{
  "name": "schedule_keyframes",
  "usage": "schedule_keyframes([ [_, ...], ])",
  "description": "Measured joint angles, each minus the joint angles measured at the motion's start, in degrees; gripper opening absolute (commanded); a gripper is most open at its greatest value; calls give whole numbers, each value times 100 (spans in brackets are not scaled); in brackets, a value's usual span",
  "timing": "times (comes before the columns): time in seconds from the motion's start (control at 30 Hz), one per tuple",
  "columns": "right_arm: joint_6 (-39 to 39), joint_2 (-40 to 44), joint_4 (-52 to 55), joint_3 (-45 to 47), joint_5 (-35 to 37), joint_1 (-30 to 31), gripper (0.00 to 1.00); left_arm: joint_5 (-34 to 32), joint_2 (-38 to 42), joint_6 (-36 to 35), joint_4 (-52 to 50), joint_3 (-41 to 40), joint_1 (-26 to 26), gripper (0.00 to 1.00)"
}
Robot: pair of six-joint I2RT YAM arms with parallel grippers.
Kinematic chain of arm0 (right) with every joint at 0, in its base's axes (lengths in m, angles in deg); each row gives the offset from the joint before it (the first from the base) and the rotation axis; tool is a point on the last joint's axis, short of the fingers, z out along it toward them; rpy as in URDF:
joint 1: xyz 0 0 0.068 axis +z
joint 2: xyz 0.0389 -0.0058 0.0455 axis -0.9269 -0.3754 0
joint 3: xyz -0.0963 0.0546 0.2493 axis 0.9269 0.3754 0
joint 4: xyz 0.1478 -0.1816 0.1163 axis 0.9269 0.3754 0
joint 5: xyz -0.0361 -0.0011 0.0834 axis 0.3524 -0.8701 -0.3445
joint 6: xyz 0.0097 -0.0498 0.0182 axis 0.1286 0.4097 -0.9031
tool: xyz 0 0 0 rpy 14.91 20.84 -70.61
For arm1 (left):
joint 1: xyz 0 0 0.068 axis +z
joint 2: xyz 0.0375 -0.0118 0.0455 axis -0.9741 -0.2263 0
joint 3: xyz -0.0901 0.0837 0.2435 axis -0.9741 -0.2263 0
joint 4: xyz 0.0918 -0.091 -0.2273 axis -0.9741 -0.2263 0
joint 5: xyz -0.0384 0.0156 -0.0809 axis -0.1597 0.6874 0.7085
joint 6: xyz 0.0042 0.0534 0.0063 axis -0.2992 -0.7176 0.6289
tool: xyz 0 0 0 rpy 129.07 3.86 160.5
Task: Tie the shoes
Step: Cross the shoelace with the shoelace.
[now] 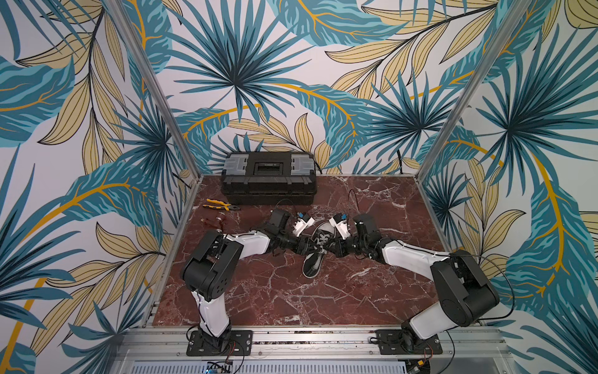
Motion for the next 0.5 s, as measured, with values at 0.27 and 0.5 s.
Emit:
schedule_keyframes([
  [0.27, 61, 20, -7, 48, 2, 46, 0, 52, -188, 133, 39, 114, 0, 38],
  [0.5, 66, 92, -7, 127, 59, 61, 0, 50, -223, 133, -4, 186, 0, 26],
])
